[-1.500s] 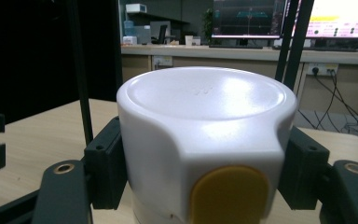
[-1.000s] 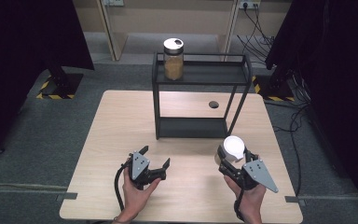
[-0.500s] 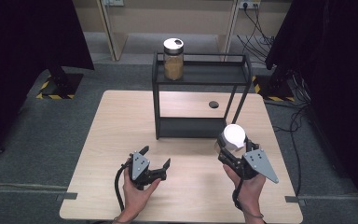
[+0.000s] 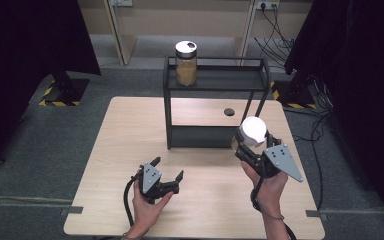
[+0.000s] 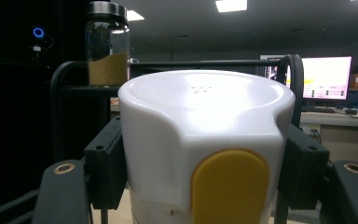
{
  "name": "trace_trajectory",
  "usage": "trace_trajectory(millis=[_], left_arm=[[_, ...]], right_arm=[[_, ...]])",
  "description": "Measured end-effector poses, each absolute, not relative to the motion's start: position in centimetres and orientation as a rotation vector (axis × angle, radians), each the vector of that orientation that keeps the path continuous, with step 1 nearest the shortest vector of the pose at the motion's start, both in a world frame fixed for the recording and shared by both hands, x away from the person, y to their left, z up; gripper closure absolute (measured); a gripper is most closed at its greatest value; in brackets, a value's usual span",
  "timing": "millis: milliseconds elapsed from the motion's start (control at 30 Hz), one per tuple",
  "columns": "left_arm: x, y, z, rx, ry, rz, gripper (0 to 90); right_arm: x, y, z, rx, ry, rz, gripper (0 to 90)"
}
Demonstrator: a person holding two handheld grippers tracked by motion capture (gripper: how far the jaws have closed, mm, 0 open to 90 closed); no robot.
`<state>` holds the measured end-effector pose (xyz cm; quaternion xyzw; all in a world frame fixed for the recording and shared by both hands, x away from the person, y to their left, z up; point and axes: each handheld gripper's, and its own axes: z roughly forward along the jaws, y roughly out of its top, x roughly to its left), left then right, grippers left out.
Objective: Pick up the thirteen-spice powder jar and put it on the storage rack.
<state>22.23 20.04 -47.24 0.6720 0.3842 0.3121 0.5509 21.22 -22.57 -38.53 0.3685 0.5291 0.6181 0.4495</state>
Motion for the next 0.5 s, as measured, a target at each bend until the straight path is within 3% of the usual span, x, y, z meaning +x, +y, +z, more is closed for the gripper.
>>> trace_trajectory(millis=[500], left_arm=[[22.2,19.9,-47.3,1.594,0.906,0.736,6.0]], right_arm=[[22.9,-22.4,-35.7,0.900,1.302,1.545,30.9]])
